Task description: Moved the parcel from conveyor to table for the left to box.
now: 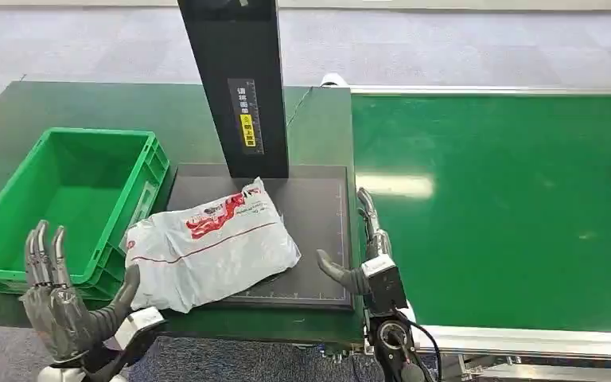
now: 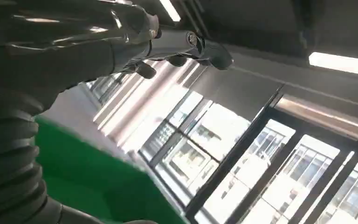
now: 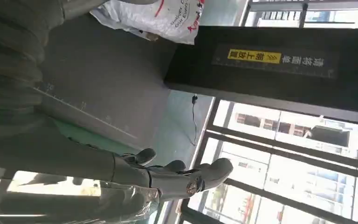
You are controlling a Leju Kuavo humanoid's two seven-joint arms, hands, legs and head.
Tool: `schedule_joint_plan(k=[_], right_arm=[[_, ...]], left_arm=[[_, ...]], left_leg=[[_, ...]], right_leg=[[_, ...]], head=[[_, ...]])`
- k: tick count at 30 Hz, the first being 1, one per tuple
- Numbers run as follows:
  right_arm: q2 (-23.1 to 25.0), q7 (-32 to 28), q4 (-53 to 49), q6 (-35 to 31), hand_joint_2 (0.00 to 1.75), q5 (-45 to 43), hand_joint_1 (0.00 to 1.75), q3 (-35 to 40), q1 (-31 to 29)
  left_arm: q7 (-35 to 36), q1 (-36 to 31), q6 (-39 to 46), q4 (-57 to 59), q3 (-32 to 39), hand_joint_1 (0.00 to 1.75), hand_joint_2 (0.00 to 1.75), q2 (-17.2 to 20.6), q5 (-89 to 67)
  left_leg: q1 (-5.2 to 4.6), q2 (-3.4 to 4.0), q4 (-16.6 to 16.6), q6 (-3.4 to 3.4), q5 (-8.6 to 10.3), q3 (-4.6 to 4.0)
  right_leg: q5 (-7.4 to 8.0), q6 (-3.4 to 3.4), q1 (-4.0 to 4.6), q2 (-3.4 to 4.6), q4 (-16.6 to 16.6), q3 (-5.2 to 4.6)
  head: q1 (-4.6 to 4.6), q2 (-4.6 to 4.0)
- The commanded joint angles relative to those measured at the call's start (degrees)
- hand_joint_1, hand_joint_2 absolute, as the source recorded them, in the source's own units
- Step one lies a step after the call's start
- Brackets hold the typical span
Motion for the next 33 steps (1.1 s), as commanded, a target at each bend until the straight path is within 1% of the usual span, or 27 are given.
schedule_joint_plan(k=[1,3,4,5,8,9,10,11,12,13,14,15,17,18,19,20,21,22,23,25,26,28,29,30,31,32,33], right_arm=[[-1.0,0.0,-2.7,0.1,1.75,0.0,0.00,-2.1,0.7],[-1.0,0.0,-2.9,0.1,1.75,0.1,0.00,-2.4,0.8],[0.2,-0.6,-2.9,1.7,1.75,2.5,0.00,-5.2,1.0],[0.0,-0.3,-3.2,1.3,1.75,2.4,0.00,-4.6,1.1],[-0.7,0.0,-3.1,0.8,1.75,1.1,0.00,-4.4,0.7],[-0.7,0.0,-3.1,0.8,1.75,1.1,0.00,-4.4,0.7],[-1.0,0.0,-3.4,0.5,1.75,0.6,0.00,-4.1,1.0],[-1.0,0.0,-3.1,0.7,1.75,0.4,0.00,-4.3,0.3],[-1.0,0.0,-2.8,0.9,1.75,0.1,0.00,-4.5,0.1],[-1.1,0.0,-2.3,1.4,1.75,-0.2,0.00,-4.8,-0.4],[-1.1,0.0,-1.8,1.8,1.75,-0.2,0.00,-4.9,-0.9],[-1.1,0.0,-1.5,2.1,1.75,-0.3,0.00,-5.0,-1.2],[-1.0,0.0,-1.4,2.3,1.75,-0.5,0.00,-5.1,-1.4],[-1.0,0.0,-1.4,2.4,1.75,-0.5,0.00,-5.1,-1.3],[-1.0,0.0,-1.3,2.5,1.75,-0.5,0.00,-5.1,-1.4],[-1.0,-0.1,-1.0,2.7,1.75,-0.5,0.00,-5.0,-1.7],[-0.8,0.0,-0.4,2.9,1.75,-0.5,0.00,-4.9,-2.4],[-0.8,0.2,1.0,3.2,1.75,-0.6,0.00,-4.7,-3.6],[-0.6,0.3,1.9,3.1,1.75,-0.7,0.00,-4.7,-4.3],[-0.6,0.2,5.2,3.3,1.75,-1.2,0.00,-4.4,-6.4],[-0.6,-0.2,6.6,3.1,1.75,-1.6,0.00,-4.3,-7.4],[-0.4,-0.7,8.6,3.3,1.75,-2.4,0.00,-3.9,-8.9],[-0.4,-0.8,8.8,3.3,1.75,-2.6,0.00,-3.8,-9.1],[-0.3,-0.8,9.2,3.7,1.75,-2.7,0.00,-3.4,-9.5],[-0.2,-0.8,9.4,3.7,1.75,-3.0,0.00,-2.9,-9.8],[-0.1,-0.7,9.5,3.7,1.75,-3.1,0.00,-2.6,-9.9],[-0.1,-0.6,9.8,4.1,1.75,-3.1,0.00,-2.0,-10.1]], left_arm=[[3.3,-0.4,4.2,-8.2,-2.4,0.00,1.75,-0.9,-4.2],[4.8,-1.5,4.2,-5.8,-5.3,0.00,1.75,-0.9,-6.2],[7.2,-2.4,4.2,-4.6,-7.7,0.00,1.75,-0.9,-8.8],[5.8,0.2,4.2,-5.7,-8.3,0.00,1.75,-0.9,-8.5],[8.0,-4.2,4.2,7.8,-15.3,0.00,1.75,-0.9,-15.3],[8.0,-4.2,4.2,7.8,-15.3,0.00,1.75,-0.9,-15.3],[4.9,-5.5,4.2,11.3,-14.4,0.00,1.75,0.0,-12.4],[6.6,-6.4,4.2,14.4,-17.3,0.00,1.75,-0.9,-14.3],[7.3,-7.2,4.2,17.0,-18.8,0.00,1.75,-0.9,-15.4],[9.6,-9.8,3.1,25.1,-25.6,0.00,1.75,1.8,-15.6],[11.9,-10.8,-1.1,27.5,-30.8,0.00,1.75,3.4,-14.5],[14.5,-11.5,0.5,29.2,-33.4,0.00,1.75,3.9,-14.5],[15.9,-11.7,1.7,30.1,-34.8,0.00,1.75,4.3,-14.3],[16.2,-11.7,1.8,29.9,-35.3,0.00,1.75,4.7,-14.1],[16.6,-11.9,0.8,30.0,-35.9,0.00,1.75,5.3,-14.4],[16.6,-12.5,-3.5,30.6,-37.2,0.00,1.75,5.8,-13.9],[16.9,-13.5,-5.5,31.5,-38.2,0.00,1.75,5.9,-13.7],[17.9,-16.0,-8.8,34.8,-39.7,0.00,1.75,6.2,-13.1],[18.1,-17.4,-8.2,37.1,-39.8,0.00,1.75,6.0,-12.2],[20.8,-22.4,-8.9,46.3,-40.9,0.00,1.75,6.4,-12.6],[20.4,-24.4,-6.9,50.4,-40.9,0.00,1.75,6.4,-11.6],[19.4,-28.1,-6.5,58.8,-40.3,0.00,1.75,6.4,-9.2],[19.2,-28.9,-5.7,60.5,-40.2,0.00,1.75,6.3,-9.0],[19.9,-30.8,-8.8,64.7,-40.0,0.00,1.75,6.5,-8.5],[20.0,-33.1,-9.0,69.4,-39.7,0.00,1.75,6.6,-8.1],[19.4,-34.4,-8.4,71.7,-39.4,0.00,1.75,6.8,-7.4],[20.5,-36.4,-10.2,74.7,-38.8,0.00,1.75,7.3,-6.9]], left_leg=[[0.01,0.09,0.0,0.02,-0.02,0.04],[0.01,-0.05,0.0,0.01,0.01,0.03],[-0.01,-0.16,0.0,0.02,0.04,0.07],[0.00,-0.10,0.0,0.02,0.03,0.05],[-0.01,-0.18,0.0,0.03,0.05,0.10],[-0.06,-0.27,-0.1,0.04,0.09,0.15],[-0.07,-0.21,-0.1,0.03,0.08,0.15],[-0.08,-0.30,-0.2,0.05,0.12,0.22],[-0.09,-0.21,-0.1,0.04,0.09,0.19],[-0.05,-0.15,-0.1,0.04,0.06,0.15],[-0.10,-0.30,-0.2,0.06,0.13,0.20],[-0.12,-0.37,-0.1,0.04,0.15,0.21],[-0.11,-0.53,-0.1,0.05,0.18,0.22],[-0.09,-0.26,0.0,0.04,0.10,0.15],[-0.08,-0.16,-0.1,0.05,0.07,0.16],[-0.11,-0.16,-0.1,0.06,0.09,0.24],[-0.06,-0.01,0.0,0.05,0.04,0.22],[-0.09,-0.06,0.0,0.05,0.06,0.17],[-0.09,-0.13,-0.1,0.06,0.08,0.22],[-0.10,-0.12,-0.1,0.06,0.10,0.17],[-0.09,-0.12,-0.1,0.07,0.13,0.24],[-0.09,-0.02,-0.1,0.05,0.11,0.21],[-0.08,-0.05,-0.1,0.05,0.16,0.27],[-0.07,-0.01,-0.1,0.05,0.13,0.25],[-0.07,0.02,-0.1,0.04,0.11,0.24],[-0.05,0.04,-0.1,0.04,0.15,0.28],[-0.06,0.04,-0.1,0.03,0.12,0.29]], right_leg=[[0.01,-0.01,0.01,0.03,0.0,0.03],[-0.01,-0.01,0.02,-0.11,0.0,0.05],[-0.03,-0.01,0.00,-0.23,0.0,0.12],[-0.01,-0.01,0.01,-0.16,0.0,0.08],[-0.02,0.00,0.00,-0.24,-0.1,0.14],[-0.02,0.02,-0.06,-0.31,-0.1,0.18],[-0.02,0.02,-0.06,-0.27,-0.1,0.15],[0.00,0.02,-0.07,-0.36,-0.1,0.26],[0.01,0.02,-0.08,-0.25,-0.1,0.22],[0.02,0.02,-0.05,-0.16,-0.1,0.19],[0.03,0.03,-0.10,-0.33,-0.2,0.28],[0.00,0.02,-0.11,-0.42,-0.1,0.26],[0.00,0.02,-0.11,-0.59,-0.2,0.30],[0.03,0.02,-0.09,-0.28,-0.1,0.18],[0.04,0.02,-0.09,-0.15,-0.1,0.16],[0.05,0.02,-0.10,-0.15,-0.2,0.24],[0.03,0.02,-0.06,-0.07,-0.1,0.20],[0.03,0.02,-0.09,-0.10,-0.1,0.14],[0.03,0.02,-0.09,-0.18,-0.1,0.21],[0.05,0.02,-0.10,-0.18,-0.1,0.16],[0.08,0.02,-0.09,-0.18,-0.2,0.25],[0.09,0.02,-0.09,-0.06,-0.1,0.18],[0.14,0.01,-0.08,-0.10,-0.2,0.26],[0.12,0.01,-0.06,-0.06,-0.2,0.24],[0.12,0.02,-0.06,-0.02,-0.1,0.23],[0.17,0.01,-0.05,-0.01,-0.2,0.26],[0.14,0.00,-0.06,0.00,-0.1,0.24]], head=[[0.00,0.00],[0.02,0.00],[0.00,0.00],[0.02,0.00],[-0.02,0.00],[-0.02,0.00],[0.00,0.00],[0.00,0.00],[0.02,0.00],[0.02,0.00],[-0.02,0.00],[0.00,0.00],[-0.02,0.00],[0.04,0.00],[0.02,0.00],[0.02,0.00],[0.04,0.00],[0.02,0.00],[0.04,0.00],[0.02,0.00],[0.04,0.00],[0.04,0.00],[0.04,0.00],[0.06,0.00],[0.06,0.00],[0.04,0.00],[0.04,0.00]])
